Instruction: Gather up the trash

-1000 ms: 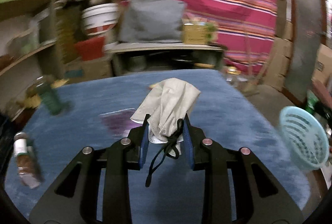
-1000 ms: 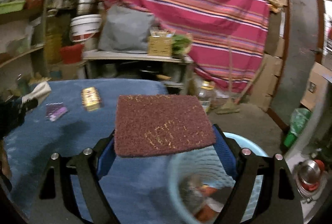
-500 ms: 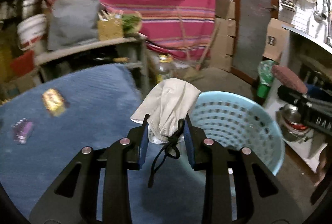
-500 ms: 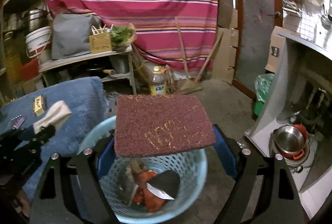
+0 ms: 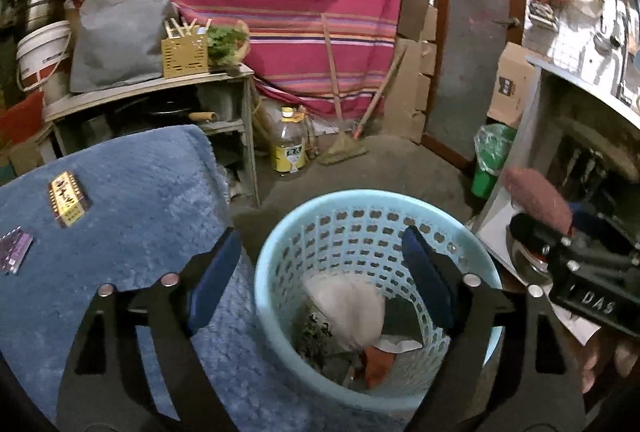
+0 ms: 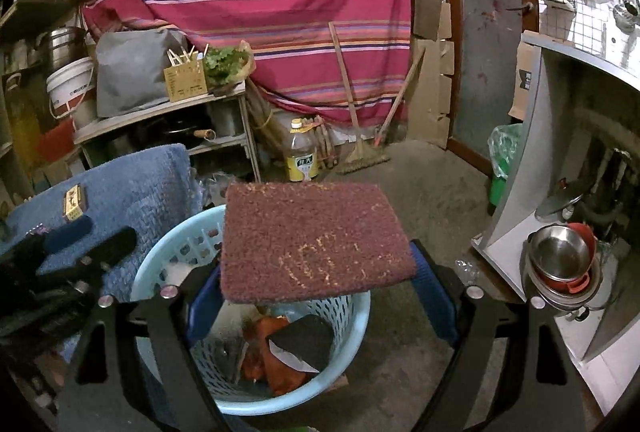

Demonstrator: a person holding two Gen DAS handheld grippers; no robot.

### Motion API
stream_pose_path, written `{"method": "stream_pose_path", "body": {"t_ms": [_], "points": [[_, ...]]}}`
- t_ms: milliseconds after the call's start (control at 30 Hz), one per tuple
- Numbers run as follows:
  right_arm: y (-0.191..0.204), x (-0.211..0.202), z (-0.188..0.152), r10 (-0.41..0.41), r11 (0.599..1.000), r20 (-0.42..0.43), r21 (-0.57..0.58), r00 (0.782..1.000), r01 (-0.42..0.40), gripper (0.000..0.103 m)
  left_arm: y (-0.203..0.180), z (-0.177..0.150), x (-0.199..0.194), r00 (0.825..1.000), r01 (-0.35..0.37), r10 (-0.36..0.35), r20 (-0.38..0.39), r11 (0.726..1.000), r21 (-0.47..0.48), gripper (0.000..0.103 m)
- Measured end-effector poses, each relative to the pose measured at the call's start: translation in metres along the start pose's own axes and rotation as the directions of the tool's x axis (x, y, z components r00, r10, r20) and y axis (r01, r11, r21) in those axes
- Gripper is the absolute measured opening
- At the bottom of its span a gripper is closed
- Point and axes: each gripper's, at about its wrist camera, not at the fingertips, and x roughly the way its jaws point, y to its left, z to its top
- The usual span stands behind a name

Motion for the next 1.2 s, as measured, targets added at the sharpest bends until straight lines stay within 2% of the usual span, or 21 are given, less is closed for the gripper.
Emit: {"method": "stream_pose_path", "body": {"t_ms": [167, 333, 467, 500, 533, 567, 700, 900, 1100, 1200], "points": [[0.007, 0.003, -0.002, -0.004, 1.0, -0.007, -0.023, 1.0, 0.004, 0.083, 0.023, 0.004, -0.022, 0.996, -0.076, 0.077, 0.047, 0.996, -0.039, 0.097], [0.024, 0.012, -0.003, 0.018, 0.999, -0.022, -0.041, 1.0, -0.019, 0.083, 0.048, 0.002, -0.041, 0.986, -0.145, 0.15, 0.072, 0.987, -0.067, 0.097], [0.044, 0.02, -0.005, 0.034, 0.997, -0.027, -0.064, 0.999, -0.036, 0.084, 0.06, -0.001, -0.051, 0.977, -0.2, 0.204, 0.062, 0.978, -0.065, 0.097], [0.048, 0.022, -0.006, 0.036, 0.997, -0.026, -0.068, 0.999, -0.037, 0.086, 0.062, -0.003, -0.054, 0.975, -0.208, 0.212, 0.061, 0.976, -0.062, 0.097], [0.052, 0.026, -0.008, 0.037, 0.997, -0.024, -0.068, 0.999, -0.039, 0.096, 0.066, -0.005, -0.058, 0.972, -0.221, 0.225, 0.064, 0.974, -0.059, 0.098], [0.054, 0.028, -0.008, 0.036, 0.997, -0.023, -0.067, 0.999, -0.038, 0.098, 0.069, -0.007, -0.061, 0.969, -0.233, 0.236, 0.067, 0.971, -0.057, 0.098], [0.061, 0.04, -0.013, 0.019, 0.998, -0.057, -0.057, 0.998, -0.022, 0.098, 0.088, -0.02, -0.08, 0.957, -0.275, 0.28, 0.074, 0.959, -0.074, 0.098], [0.076, 0.019, -0.006, 0.032, 0.999, 0.006, -0.043, 0.999, -0.032, 0.098, 0.122, -0.037, -0.113, 0.945, -0.308, 0.317, 0.082, 0.945, -0.111, 0.098], [0.1, -0.005, -0.003, 0.085, 0.996, 0.054, -0.018, 0.995, -0.084, 0.098, 0.153, -0.06, -0.15, 0.918, -0.368, 0.384, 0.099, 0.918, -0.149, 0.098], [0.117, -0.019, -0.005, 0.112, 0.994, 0.079, 0.009, 0.991, -0.113, 0.099, 0.165, -0.07, -0.165, 0.885, -0.444, 0.458, 0.086, 0.885, -0.141, 0.098]]}}
